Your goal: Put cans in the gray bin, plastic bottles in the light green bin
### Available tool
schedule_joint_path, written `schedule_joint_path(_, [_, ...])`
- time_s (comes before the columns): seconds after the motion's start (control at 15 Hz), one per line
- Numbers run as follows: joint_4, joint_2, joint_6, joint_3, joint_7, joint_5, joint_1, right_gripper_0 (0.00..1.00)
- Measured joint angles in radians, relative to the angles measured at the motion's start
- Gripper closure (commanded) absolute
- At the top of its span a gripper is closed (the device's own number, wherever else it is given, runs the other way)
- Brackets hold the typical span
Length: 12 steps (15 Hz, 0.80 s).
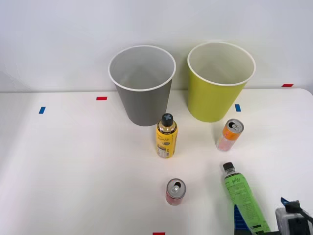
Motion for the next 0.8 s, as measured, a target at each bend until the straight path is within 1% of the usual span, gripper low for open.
schedule_joint_path(0.2, [-0.019,-0.005,0.276,-0.006,-0.022,0.026,-0.087,0.00])
schedule_joint_path(0.27, [-0.022,-0.006,0.342,-0.007,-0.053,0.042,-0.126,0.00])
schedule_joint_path(0.4, [-0.025,-0.017,0.442,-0.004,-0.141,0.080,-0.215,0.00])
schedule_joint_path(0.53, [-0.026,-0.034,0.517,0.002,-0.205,0.096,-0.285,0.00])
schedule_joint_path(0.67, [-0.026,-0.043,0.592,0.005,-0.246,0.100,-0.344,0.00])
schedule_joint_path(0.8, [-0.026,-0.045,0.691,0.013,-0.261,0.109,-0.416,0.00])
